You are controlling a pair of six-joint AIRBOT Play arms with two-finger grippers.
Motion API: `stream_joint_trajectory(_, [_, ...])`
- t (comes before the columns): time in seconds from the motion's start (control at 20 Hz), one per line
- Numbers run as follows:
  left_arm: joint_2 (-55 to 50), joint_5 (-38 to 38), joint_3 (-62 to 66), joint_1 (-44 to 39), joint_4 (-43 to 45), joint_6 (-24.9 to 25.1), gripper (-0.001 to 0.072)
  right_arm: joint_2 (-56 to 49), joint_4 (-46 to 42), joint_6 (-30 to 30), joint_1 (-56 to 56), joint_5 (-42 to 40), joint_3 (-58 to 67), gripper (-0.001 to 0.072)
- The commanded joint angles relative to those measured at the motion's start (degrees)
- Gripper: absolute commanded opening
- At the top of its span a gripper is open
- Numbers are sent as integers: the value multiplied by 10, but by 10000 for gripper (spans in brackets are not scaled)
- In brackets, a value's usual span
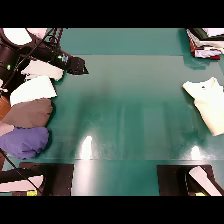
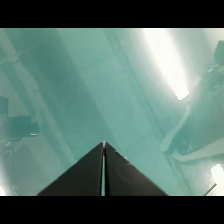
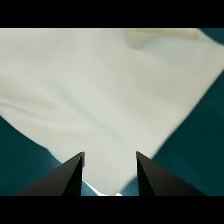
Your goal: Fold the shirts.
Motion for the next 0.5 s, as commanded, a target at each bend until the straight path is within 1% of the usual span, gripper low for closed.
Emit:
stream_joint_trajectory(0.0, [0, 0, 0, 0, 0, 0, 25, 24, -123, -7, -3, 62, 50, 388])
stream_joint_trajectory(0.1, [0, 1, 0, 0, 0, 0, 25, 32, -102, -6, 0, 65, 85, 388])
stream_joint_trajectory(0.25, [0, 1, 0, 0, 0, 0, 25, 33, -8, -6, 52, 73, 117, 386])
stream_joint_trajectory(0.35, [0, 0, 0, 0, 0, -1, 25, 30, 50, -6, 114, 74, 118, 384])
stream_joint_trajectory(0.45, [0, 0, 0, 0, -1, -1, 25, 20, 78, -6, 192, 74, 118, 382])
